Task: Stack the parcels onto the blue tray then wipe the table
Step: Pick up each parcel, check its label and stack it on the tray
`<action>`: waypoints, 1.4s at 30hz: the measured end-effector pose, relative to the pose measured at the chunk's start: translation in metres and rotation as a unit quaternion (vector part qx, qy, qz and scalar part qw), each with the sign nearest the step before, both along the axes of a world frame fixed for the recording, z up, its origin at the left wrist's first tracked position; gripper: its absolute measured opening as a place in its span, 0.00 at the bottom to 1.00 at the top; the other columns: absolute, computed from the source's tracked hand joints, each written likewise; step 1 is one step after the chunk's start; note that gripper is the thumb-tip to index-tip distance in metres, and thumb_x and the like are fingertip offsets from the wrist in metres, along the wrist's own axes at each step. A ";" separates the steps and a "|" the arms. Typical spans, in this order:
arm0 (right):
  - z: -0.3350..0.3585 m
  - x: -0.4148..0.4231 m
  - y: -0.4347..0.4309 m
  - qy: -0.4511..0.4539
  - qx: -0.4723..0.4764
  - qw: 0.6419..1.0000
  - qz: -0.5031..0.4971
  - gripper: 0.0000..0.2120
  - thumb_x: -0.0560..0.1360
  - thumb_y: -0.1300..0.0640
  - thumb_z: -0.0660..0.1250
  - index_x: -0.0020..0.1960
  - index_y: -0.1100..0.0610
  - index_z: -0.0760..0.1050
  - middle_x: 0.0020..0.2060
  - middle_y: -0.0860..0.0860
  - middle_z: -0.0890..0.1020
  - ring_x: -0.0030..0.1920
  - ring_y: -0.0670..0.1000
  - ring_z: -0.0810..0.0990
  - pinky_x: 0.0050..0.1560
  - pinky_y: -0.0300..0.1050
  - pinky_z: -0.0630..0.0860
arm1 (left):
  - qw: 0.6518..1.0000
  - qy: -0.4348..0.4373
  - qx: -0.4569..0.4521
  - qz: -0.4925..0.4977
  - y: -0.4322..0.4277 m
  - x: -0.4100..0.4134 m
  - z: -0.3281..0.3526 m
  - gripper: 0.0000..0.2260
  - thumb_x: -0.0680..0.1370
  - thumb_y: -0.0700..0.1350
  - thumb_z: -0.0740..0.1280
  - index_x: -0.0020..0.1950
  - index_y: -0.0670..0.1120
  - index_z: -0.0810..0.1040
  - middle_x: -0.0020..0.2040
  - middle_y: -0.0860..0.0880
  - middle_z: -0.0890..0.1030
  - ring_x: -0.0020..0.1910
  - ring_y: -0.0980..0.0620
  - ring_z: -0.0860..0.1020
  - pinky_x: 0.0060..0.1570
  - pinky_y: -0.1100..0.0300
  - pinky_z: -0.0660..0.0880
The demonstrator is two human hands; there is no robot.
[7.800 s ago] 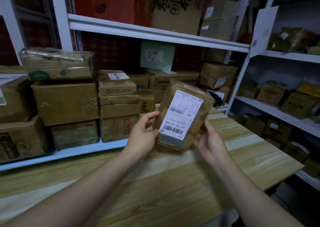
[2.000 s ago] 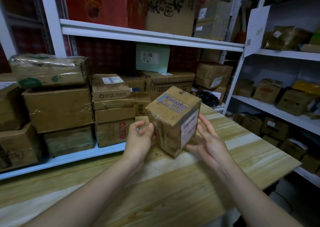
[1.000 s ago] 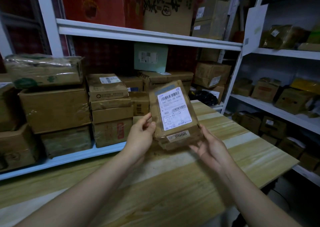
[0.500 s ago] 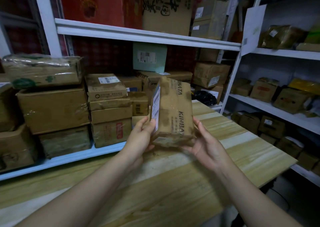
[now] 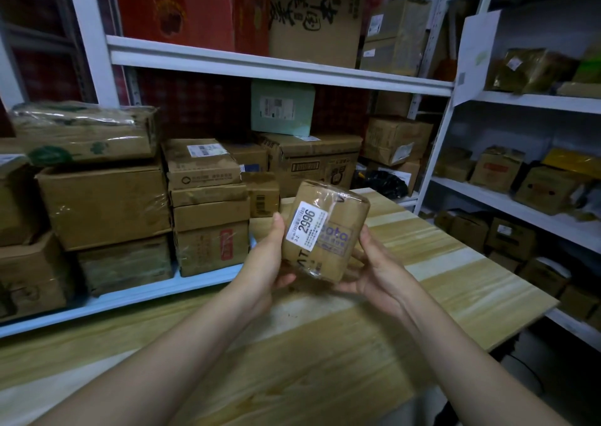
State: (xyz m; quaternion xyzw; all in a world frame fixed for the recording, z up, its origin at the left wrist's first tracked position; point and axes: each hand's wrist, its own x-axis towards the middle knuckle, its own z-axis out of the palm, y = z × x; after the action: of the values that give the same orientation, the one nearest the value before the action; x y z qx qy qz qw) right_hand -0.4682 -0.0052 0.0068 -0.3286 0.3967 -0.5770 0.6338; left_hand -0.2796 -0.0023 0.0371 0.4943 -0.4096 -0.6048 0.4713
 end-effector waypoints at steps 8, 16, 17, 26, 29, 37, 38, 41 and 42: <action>0.002 -0.001 -0.002 -0.091 -0.035 0.990 -0.104 0.49 0.72 0.61 0.74 0.81 0.52 0.46 0.72 0.61 0.71 0.67 0.59 0.76 0.66 0.67 0.72 | 0.993 -0.028 -0.117 -0.015 0.005 0.000 -0.001 0.17 0.80 0.58 0.61 0.66 0.56 0.76 0.61 0.53 0.79 0.56 0.57 0.78 0.46 0.62 0.72; -0.005 -0.010 -0.009 -0.121 -0.070 0.982 -0.126 0.20 0.77 0.67 0.65 0.69 0.69 0.69 0.68 0.62 0.75 0.64 0.55 0.79 0.69 0.53 0.73 | 0.992 -0.016 -0.122 -0.012 0.007 0.004 0.007 0.16 0.79 0.63 0.58 0.65 0.62 0.72 0.61 0.60 0.76 0.55 0.60 0.76 0.58 0.48 0.74; -0.007 -0.012 -0.010 -0.130 -0.073 0.981 -0.127 0.24 0.77 0.67 0.66 0.72 0.69 0.67 0.70 0.61 0.73 0.67 0.55 0.77 0.70 0.52 0.71 | 0.994 -0.015 -0.108 -0.015 0.008 0.003 0.005 0.18 0.77 0.65 0.60 0.64 0.61 0.72 0.61 0.60 0.76 0.56 0.59 0.76 0.59 0.47 0.74; 0.000 -0.013 0.003 -0.021 -0.076 0.992 -0.095 0.19 0.80 0.59 0.62 0.69 0.51 0.75 0.60 0.54 0.83 0.67 0.56 0.76 0.70 0.61 0.69 | 0.999 -0.018 -0.030 0.012 0.007 -0.006 -0.004 0.20 0.73 0.56 0.72 0.60 0.52 0.69 0.49 0.53 0.80 0.47 0.55 0.78 0.57 0.45 0.77; 0.002 -0.012 0.002 -0.043 -0.069 0.991 -0.110 0.19 0.80 0.61 0.62 0.70 0.53 0.73 0.65 0.58 0.80 0.68 0.57 0.76 0.71 0.62 0.69 | 0.999 0.023 -0.016 0.027 0.005 -0.007 -0.006 0.19 0.74 0.55 0.71 0.60 0.50 0.71 0.52 0.51 0.80 0.50 0.53 0.78 0.55 0.45 0.78; -0.007 -0.011 0.009 -0.062 0.051 0.997 0.016 0.22 0.83 0.43 0.54 0.67 0.56 0.75 0.62 0.61 0.81 0.65 0.63 0.78 0.67 0.67 0.71 | 0.982 0.169 0.048 -0.075 0.002 -0.001 -0.003 0.17 0.79 0.59 0.63 0.63 0.51 0.77 0.56 0.47 0.84 0.57 0.41 0.81 0.55 0.39 0.78; -0.005 -0.009 0.009 -0.056 0.042 0.997 0.033 0.21 0.82 0.44 0.56 0.66 0.55 0.76 0.62 0.61 0.82 0.64 0.62 0.78 0.66 0.67 0.72 | 0.975 0.196 0.062 -0.081 0.002 -0.001 -0.002 0.17 0.79 0.58 0.62 0.62 0.50 0.77 0.56 0.45 0.84 0.56 0.40 0.81 0.55 0.39 0.77; 0.001 -0.002 0.009 -0.005 0.016 0.998 0.065 0.22 0.76 0.53 0.63 0.67 0.58 0.74 0.61 0.61 0.82 0.61 0.61 0.80 0.58 0.65 0.78 | 0.960 0.246 0.095 -0.094 0.003 -0.001 -0.001 0.18 0.80 0.57 0.60 0.62 0.47 0.77 0.58 0.41 0.83 0.56 0.37 0.81 0.52 0.39 0.79; 0.002 -0.001 0.008 0.000 0.012 0.997 0.082 0.23 0.76 0.53 0.63 0.69 0.58 0.73 0.62 0.61 0.81 0.62 0.62 0.79 0.59 0.69 0.76 | 0.959 0.249 0.096 -0.091 0.003 -0.001 0.000 0.17 0.80 0.56 0.61 0.62 0.47 0.77 0.58 0.41 0.83 0.57 0.37 0.81 0.50 0.39 0.79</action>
State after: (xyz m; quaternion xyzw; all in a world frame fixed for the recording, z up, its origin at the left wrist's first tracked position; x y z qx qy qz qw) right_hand -0.4689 0.0031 0.0084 -0.3521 0.3759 -0.5184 0.6826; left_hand -0.2809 0.0003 0.0375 0.3310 -0.2628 -0.7857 0.4517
